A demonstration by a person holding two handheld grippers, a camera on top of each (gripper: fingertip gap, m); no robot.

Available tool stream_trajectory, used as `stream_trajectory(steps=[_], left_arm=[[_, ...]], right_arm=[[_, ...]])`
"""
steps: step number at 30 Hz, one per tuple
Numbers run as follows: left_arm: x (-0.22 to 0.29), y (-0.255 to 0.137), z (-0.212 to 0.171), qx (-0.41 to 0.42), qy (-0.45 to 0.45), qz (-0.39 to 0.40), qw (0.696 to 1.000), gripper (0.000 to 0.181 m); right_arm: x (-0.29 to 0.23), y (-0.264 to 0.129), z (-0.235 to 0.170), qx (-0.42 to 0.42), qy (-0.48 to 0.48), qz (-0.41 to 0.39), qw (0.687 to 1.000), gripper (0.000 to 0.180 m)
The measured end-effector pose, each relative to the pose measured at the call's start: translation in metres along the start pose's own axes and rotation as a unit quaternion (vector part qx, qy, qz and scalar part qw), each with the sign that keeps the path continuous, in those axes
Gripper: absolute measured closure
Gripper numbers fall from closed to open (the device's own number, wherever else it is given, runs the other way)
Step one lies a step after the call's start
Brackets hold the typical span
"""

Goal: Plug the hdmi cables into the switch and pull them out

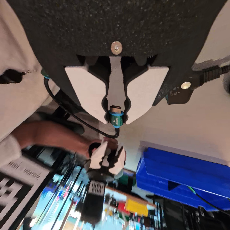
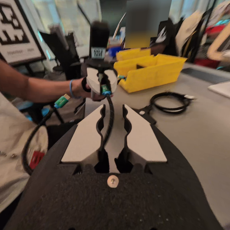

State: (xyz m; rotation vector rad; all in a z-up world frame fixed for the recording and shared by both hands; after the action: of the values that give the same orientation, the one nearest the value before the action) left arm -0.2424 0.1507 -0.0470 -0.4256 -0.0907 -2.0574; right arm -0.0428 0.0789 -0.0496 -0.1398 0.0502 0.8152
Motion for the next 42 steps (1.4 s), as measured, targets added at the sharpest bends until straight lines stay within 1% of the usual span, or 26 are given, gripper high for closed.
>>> stream_trajectory(steps=[2, 3, 4, 5, 7, 8, 9, 11, 13, 18, 21, 23, 24, 25, 30, 33, 34, 37, 42], left_arm=[[0.000, -0.017, 0.005, 0.063, -0.022, -0.022, 0.998, 0.159], [0.000, -0.024, 0.008, 0.093, -0.030, -0.036, 0.995, 0.159], [0.001, -0.029, 0.010, 0.118, -0.037, -0.047, 0.991, 0.159], [0.001, -0.031, 0.011, 0.136, -0.042, -0.057, 0.988, 0.159], [0.001, -0.027, 0.012, 0.154, -0.048, -0.072, 0.984, 0.159], [0.002, -0.023, 0.012, 0.157, -0.049, -0.080, 0.983, 0.159], [0.003, -0.018, 0.011, 0.155, -0.048, -0.083, 0.983, 0.159], [0.005, -0.009, 0.010, 0.143, -0.041, -0.086, 0.985, 0.159], [0.007, -0.005, 0.010, 0.138, -0.035, -0.086, 0.986, 0.159], [0.010, 0.002, 0.007, 0.121, -0.019, -0.079, 0.989, 0.159], [0.012, 0.009, 0.006, 0.113, -0.011, -0.077, 0.991, 0.159], [0.012, 0.011, 0.005, 0.106, -0.003, -0.069, 0.992, 0.159], [0.012, 0.011, 0.004, 0.099, 0.003, -0.063, 0.993, 0.159], [0.012, 0.012, 0.004, 0.094, 0.011, -0.057, 0.994, 0.159], [0.011, 0.014, 0.001, 0.070, 0.032, -0.036, 0.996, 0.159], [0.011, 0.014, 0.000, 0.069, 0.016, -0.050, 0.996, 0.160], [0.011, 0.015, 0.000, 0.069, 0.011, -0.055, 0.996, 0.160], [0.013, 0.020, 0.000, 0.075, -0.010, -0.084, 0.994, 0.159], [0.012, 0.023, -0.002, 0.077, -0.026, -0.099, 0.992, 0.159]], right_arm=[[0.018, -0.018, 0.010, 0.056, 0.024, -0.036, 0.997, 0.153], [0.026, -0.026, 0.013, 0.070, 0.035, -0.055, 0.995, 0.154], [0.031, -0.030, 0.013, 0.066, 0.038, -0.070, 0.995, 0.156], [0.031, -0.027, 0.010, 0.045, 0.031, -0.073, 0.996, 0.156], [0.016, -0.006, 0.000, -0.005, 0.006, -0.051, 0.999, 0.154], [0.003, 0.008, -0.003, -0.014, -0.001, -0.030, 0.999, 0.151], [-0.009, 0.020, -0.002, -0.012, -0.002, -0.014, 1.000, 0.148], [-0.027, 0.034, 0.008, 0.032, 0.011, 0.002, 0.999, 0.149], [-0.033, 0.038, 0.016, 0.065, 0.031, 0.006, 0.997, 0.149], [-0.035, 0.039, 0.017, 0.076, 0.068, 0.027, 0.994, 0.150], [-0.036, 0.041, 0.015, 0.059, 0.063, 0.029, 0.996, 0.152], [-0.035, 0.039, 0.015, 0.053, 0.076, 0.039, 0.995, 0.156], [-0.035, 0.039, 0.014, 0.046, 0.080, 0.049, 0.995, 0.162], [-0.035, 0.039, 0.014, 0.038, 0.089, 0.053, 0.994, 0.165], [-0.033, 0.039, 0.011, 0.035, 0.127, 0.066, 0.989, 0.161], [-0.033, 0.039, 0.011, 0.042, 0.131, 0.071, 0.988, 0.159], [-0.033, 0.039, 0.011, 0.043, 0.125, 0.065, 0.989, 0.160], [-0.034, 0.037, 0.013, 0.067, 0.113, 0.066, 0.989, 0.160], [-0.034, 0.034, 0.011, 0.051, 0.078, 0.065, 0.994, 0.160]])
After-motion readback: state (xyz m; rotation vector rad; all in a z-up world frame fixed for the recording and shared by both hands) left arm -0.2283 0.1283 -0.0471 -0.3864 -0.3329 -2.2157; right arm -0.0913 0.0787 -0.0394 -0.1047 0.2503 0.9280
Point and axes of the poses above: each gripper's, where its closed fingertips meet, y out along the fingers, z out of its top, x = y × z across the jaws, the point moved 8 cm from there along -y, back along the fingers, and after that the axes turned 13 degrees about -z, right-handed, at the moved point
